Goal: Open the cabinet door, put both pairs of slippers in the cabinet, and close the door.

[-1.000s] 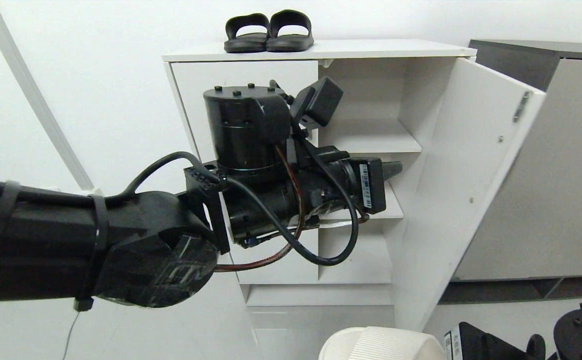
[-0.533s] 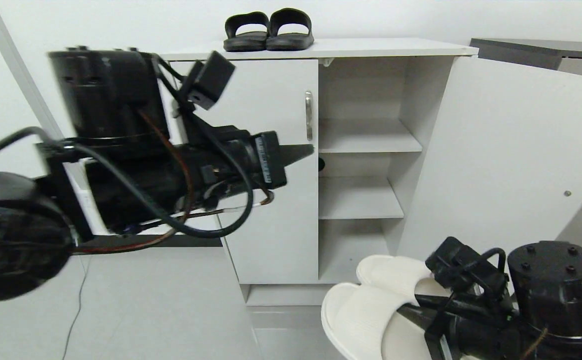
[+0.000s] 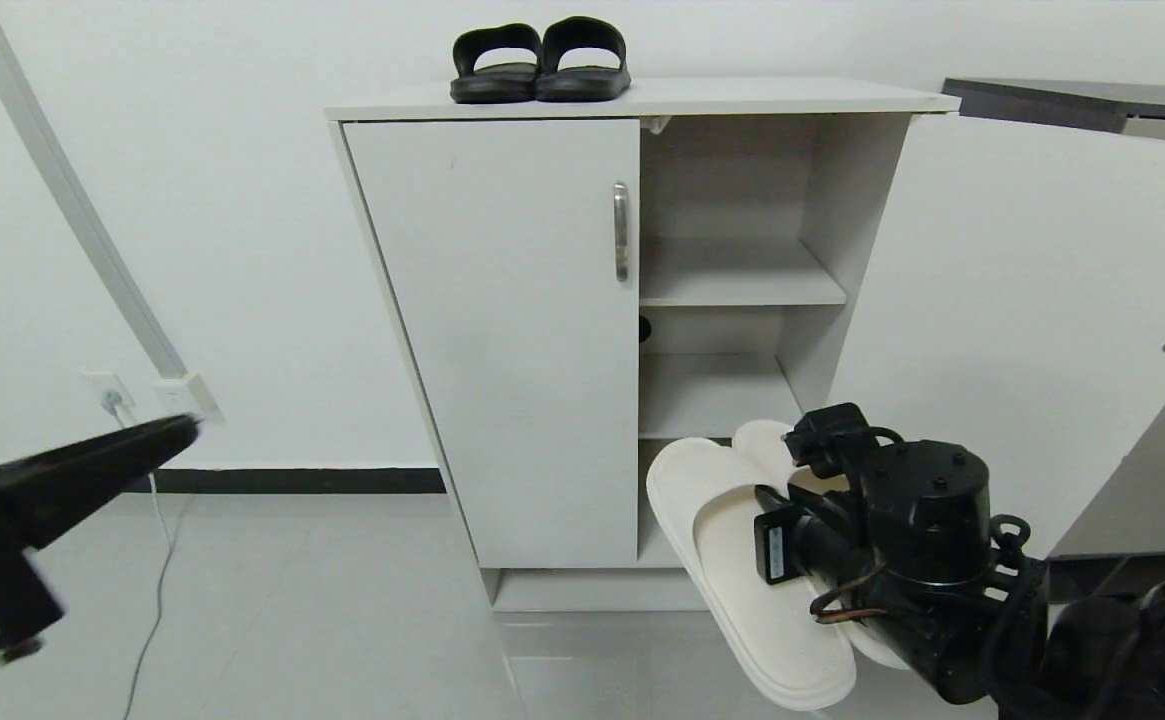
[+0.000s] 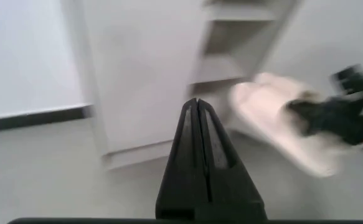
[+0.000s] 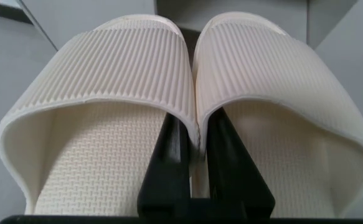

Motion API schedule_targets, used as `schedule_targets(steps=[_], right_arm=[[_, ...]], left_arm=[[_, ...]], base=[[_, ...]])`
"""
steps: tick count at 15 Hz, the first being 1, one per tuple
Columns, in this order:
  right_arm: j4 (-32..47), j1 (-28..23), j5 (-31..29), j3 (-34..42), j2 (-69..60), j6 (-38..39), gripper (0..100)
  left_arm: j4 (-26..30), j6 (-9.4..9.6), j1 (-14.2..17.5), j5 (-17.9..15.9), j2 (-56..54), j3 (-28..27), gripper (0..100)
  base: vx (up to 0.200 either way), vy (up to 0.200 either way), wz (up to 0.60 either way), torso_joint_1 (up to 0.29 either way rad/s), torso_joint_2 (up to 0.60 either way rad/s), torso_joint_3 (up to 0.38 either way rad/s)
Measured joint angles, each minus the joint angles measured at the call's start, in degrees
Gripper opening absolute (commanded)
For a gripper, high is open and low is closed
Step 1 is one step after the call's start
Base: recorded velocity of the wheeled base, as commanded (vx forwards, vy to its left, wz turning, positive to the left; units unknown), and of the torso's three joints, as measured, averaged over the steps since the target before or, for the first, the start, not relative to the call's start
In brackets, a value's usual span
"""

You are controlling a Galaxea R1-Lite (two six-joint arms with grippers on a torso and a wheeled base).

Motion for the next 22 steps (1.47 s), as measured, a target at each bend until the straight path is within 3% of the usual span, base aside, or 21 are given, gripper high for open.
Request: schedule_targets(steps=[4, 7, 9, 13, 16, 20, 22], right_arm=[[-0.13, -0.17, -0.24, -0.28, 2.18, 0.05, 0], [-0.71, -0.11, -0.29, 0.21, 2.62, -0.09, 0], [-0.82, 0.22, -0.22, 0.73, 2.62, -0.24, 0], [-0.79, 0.39, -0.24, 1.32, 2.6, -0.3, 0], [-0.79, 0.85, -0.24, 1.62, 2.62, -0.33, 0], [-1.01, 1.77, -0.98, 1.37, 3.39, -0.22, 0], [-2.9, 2.07, -3.19, -0.89, 5.44, 0.33, 0]], left_arm=[[4.82, 2.95, 15.54, 7.42, -19.68, 15.86, 0], [7.01, 3.86, 22.75, 9.08, -30.89, 22.88, 0], [9.52, 5.61, 24.36, 7.39, -37.21, 26.44, 0], [10.89, 9.53, 24.11, -1.1, -45.45, 32.96, 0], [10.45, 9.76, 23.92, -7.92, -47.15, 33.99, 0], [9.55, 7.44, 23.89, -7.7, -47.73, 34.46, 0], [9.52, 7.29, 23.89, -7.51, -47.81, 34.54, 0]], base=[[0.0, 0.0, 0.0, 0.0, 0.0, 0.0], [0.0, 0.0, 0.0, 0.0, 0.0, 0.0], [0.0, 0.0, 0.0, 0.0, 0.0, 0.0], [0.0, 0.0, 0.0, 0.0, 0.0, 0.0], [0.0, 0.0, 0.0, 0.0, 0.0, 0.0], [0.0, 0.0, 0.0, 0.0, 0.0, 0.0], [0.0, 0.0, 0.0, 0.0, 0.0, 0.0]])
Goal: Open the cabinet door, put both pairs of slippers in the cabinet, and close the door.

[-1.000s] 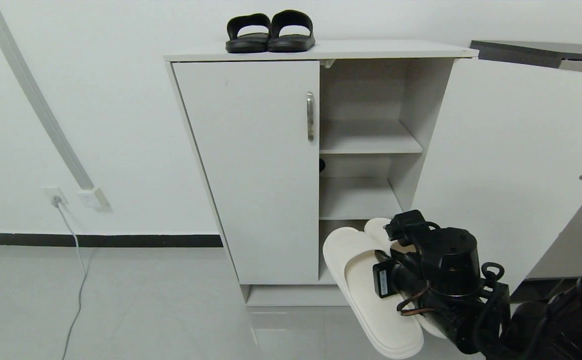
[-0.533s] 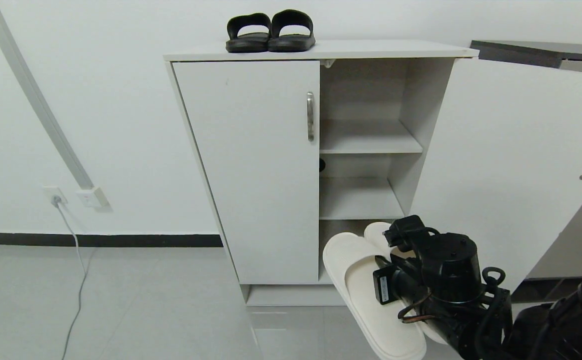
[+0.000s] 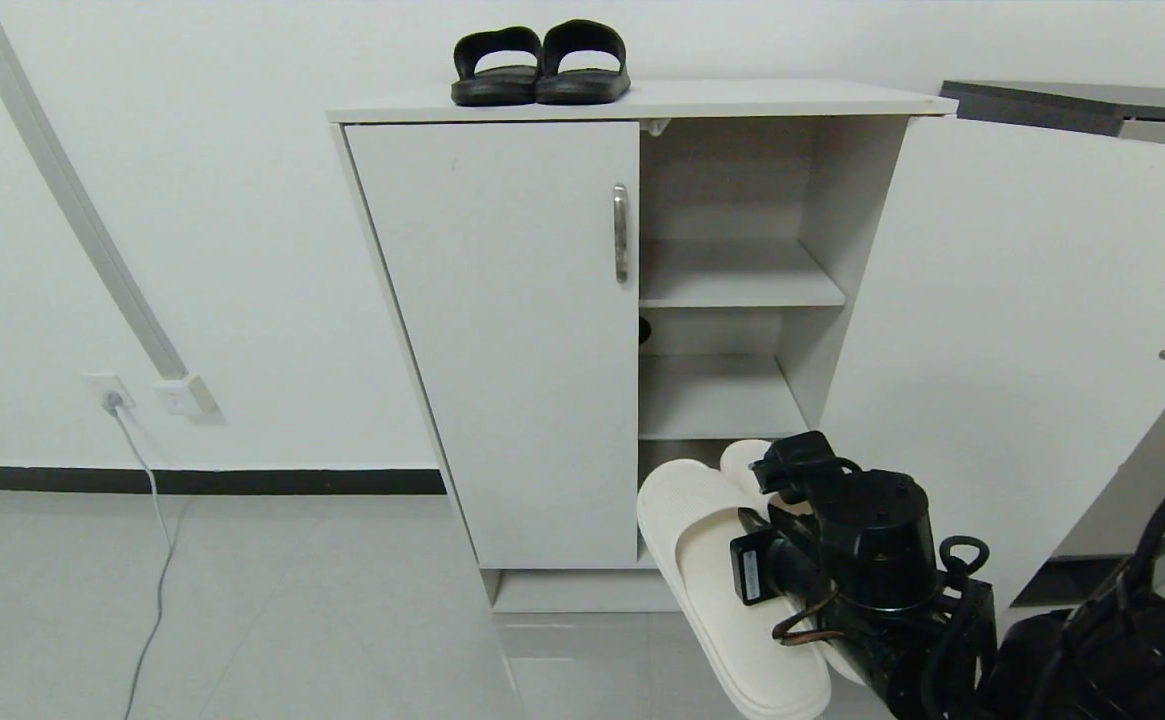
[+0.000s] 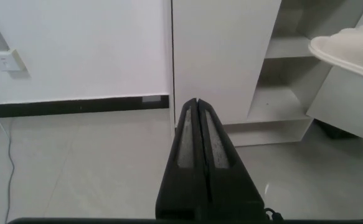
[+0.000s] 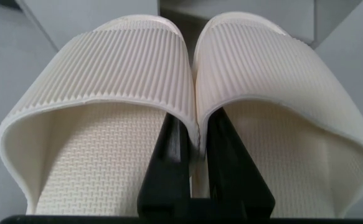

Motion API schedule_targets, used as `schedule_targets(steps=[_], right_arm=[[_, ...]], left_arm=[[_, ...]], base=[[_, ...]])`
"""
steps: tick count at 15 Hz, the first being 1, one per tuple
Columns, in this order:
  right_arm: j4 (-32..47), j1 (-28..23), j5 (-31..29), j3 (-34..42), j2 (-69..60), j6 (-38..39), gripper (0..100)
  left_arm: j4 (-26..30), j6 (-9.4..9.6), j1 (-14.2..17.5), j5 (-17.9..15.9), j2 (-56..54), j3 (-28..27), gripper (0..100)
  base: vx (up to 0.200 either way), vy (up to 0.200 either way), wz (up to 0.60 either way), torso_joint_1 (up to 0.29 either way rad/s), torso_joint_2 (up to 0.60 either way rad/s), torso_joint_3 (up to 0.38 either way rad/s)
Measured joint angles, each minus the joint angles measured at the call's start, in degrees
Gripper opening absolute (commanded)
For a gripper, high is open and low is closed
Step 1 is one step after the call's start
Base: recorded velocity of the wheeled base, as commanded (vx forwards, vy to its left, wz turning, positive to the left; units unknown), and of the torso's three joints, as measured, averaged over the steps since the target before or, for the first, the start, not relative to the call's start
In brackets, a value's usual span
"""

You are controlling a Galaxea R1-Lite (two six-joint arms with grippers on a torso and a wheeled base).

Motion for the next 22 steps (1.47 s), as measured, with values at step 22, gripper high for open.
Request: schedule_targets(steps=[22], right_arm=[[1.07, -2.16, -9.89, -25.11, 22.27, 2.99, 0]], left_arm=[[-0.01, -0.11, -0.02, 0.13, 0.0, 0.01, 0]], base=[[0.0, -0.045, 0.0, 0.001, 0.0, 0.001]])
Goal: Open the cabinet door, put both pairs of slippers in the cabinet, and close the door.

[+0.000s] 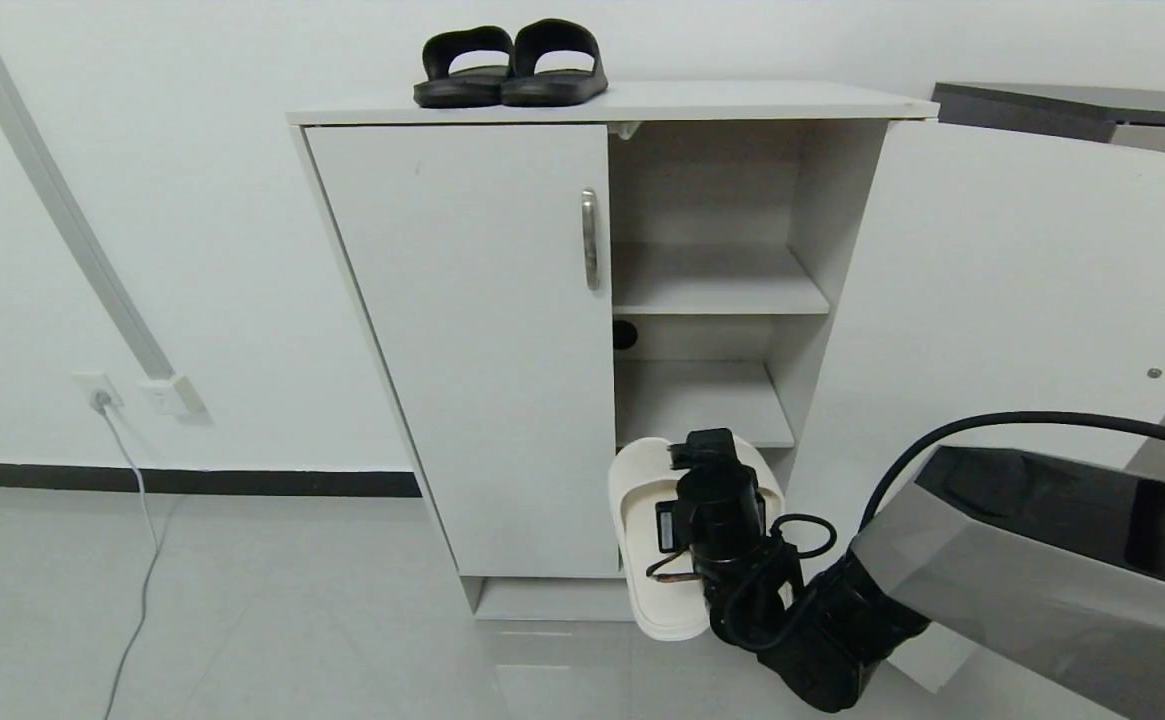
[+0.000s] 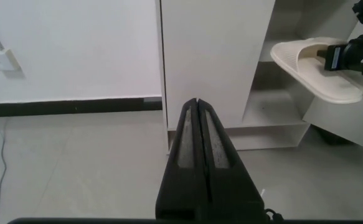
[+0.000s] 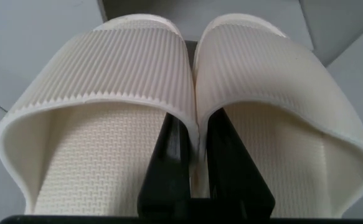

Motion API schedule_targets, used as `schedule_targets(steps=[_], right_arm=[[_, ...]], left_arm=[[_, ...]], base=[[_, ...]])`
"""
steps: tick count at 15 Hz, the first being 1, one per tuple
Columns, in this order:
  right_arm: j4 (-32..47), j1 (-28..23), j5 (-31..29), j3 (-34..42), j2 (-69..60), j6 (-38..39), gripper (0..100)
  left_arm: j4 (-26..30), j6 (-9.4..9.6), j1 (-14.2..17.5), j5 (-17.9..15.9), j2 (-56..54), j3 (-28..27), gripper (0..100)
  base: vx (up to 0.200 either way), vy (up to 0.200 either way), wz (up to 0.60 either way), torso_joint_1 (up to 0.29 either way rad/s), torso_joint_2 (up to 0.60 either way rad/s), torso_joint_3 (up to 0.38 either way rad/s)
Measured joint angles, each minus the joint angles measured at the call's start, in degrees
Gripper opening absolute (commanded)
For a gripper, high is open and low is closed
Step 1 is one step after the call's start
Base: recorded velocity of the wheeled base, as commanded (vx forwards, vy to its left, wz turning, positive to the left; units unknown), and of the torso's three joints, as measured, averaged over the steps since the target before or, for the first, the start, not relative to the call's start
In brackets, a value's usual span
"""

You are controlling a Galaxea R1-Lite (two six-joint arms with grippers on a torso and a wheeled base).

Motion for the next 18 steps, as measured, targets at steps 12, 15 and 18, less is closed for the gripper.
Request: schedule_targets(steps=[12, 15, 18], right_arm=[[0.0, -0.49, -0.38, -0.35, 1.01, 0.09, 0], [-0.26, -1.99, -0.55, -0.2, 1.07, 0.02, 0], [-7.07, -2.45, -2.3, 0.24, 1.07, -2.83, 0]], left_arm=[[0.04, 0.22, 0.02, -0.09, 0.02, 0.0, 0], [0.04, 0.17, 0.02, -0.09, 0.04, 0.0, 0], [0.01, 0.0, 0.02, -0.04, 0.04, 0.0, 0]], base=[[0.0, 0.0, 0.0, 0.001, 0.0, -0.086], [0.0, 0.0, 0.0, 0.002, 0.0, -0.194], [0.0, 0.0, 0.0, 0.006, 0.0, -0.086]])
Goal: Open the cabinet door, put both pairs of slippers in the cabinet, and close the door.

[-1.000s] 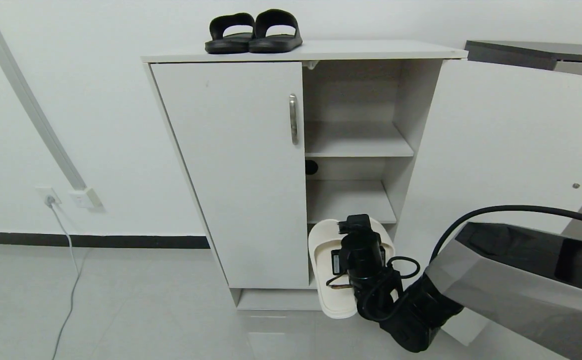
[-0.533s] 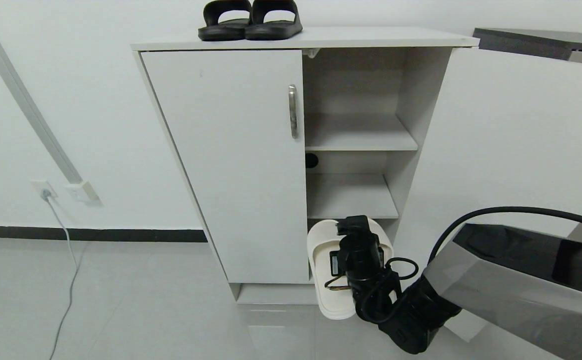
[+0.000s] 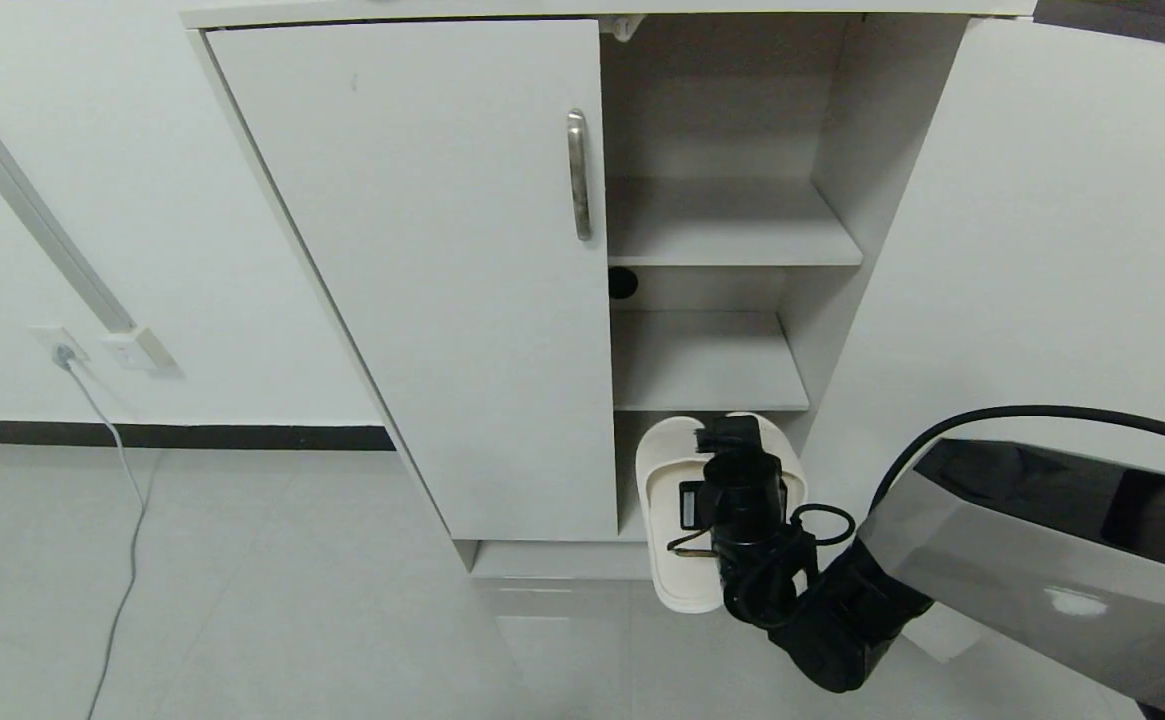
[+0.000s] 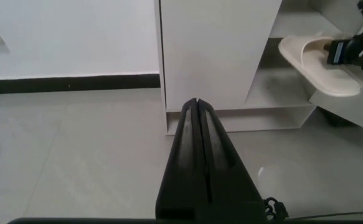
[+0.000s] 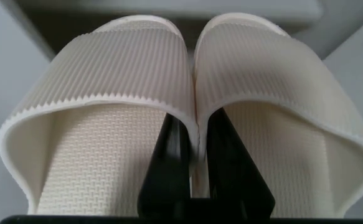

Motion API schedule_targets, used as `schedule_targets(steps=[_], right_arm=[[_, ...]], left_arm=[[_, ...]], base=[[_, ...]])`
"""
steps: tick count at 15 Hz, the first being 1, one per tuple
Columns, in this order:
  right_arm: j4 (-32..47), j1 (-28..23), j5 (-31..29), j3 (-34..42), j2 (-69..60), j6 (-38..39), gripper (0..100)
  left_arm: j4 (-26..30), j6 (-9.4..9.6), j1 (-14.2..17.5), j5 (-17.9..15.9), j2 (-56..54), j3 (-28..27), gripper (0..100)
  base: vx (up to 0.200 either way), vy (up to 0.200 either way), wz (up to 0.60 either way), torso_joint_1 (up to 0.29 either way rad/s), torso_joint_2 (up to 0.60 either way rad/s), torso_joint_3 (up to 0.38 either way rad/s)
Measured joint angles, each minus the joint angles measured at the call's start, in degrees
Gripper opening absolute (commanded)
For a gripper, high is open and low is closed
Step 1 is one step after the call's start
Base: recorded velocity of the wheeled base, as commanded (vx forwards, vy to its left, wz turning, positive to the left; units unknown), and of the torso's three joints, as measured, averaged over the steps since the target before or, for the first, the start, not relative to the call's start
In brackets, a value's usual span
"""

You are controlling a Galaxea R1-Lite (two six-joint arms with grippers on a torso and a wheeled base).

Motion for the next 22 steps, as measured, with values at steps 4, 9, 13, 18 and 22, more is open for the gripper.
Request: schedule_targets(steps=[4, 9, 13, 18, 22], right_arm=[[-12.51, -1.3, -0.22, 1.24, 0.68, -7.31, 0], [-12.48, -1.85, -0.13, 1.44, 1.13, -7.46, 0], [-12.4, -1.85, 0.0, 1.3, 1.22, -7.68, 0], [-12.36, -1.93, 0.11, 1.08, 1.24, -7.73, 0], [-12.34, -1.94, 0.11, 1.13, 1.27, -7.75, 0]], left_arm=[[-0.01, -0.05, 0.0, 0.01, 0.02, 0.0, 0], [-0.04, -0.07, 0.0, 0.01, 0.02, 0.0, 0], [-0.04, 0.09, 0.0, 0.01, 0.02, 0.0, 0], [-0.04, 0.12, 0.0, 0.01, 0.02, 0.0, 0], [-0.04, 0.09, 0.0, 0.01, 0.02, 0.0, 0]], base=[[0.0, 0.0, 0.0, 0.0, 0.0, 0.0], [0.0, 0.0, 0.0, 0.0, 0.0, 0.0], [0.15, 0.0, 0.0, -0.001, 0.0, 0.002], [0.2, 0.0, 0.0, 0.004, 0.01, 0.001], [0.2, 0.0, 0.0, 0.005, 0.0, 0.002]])
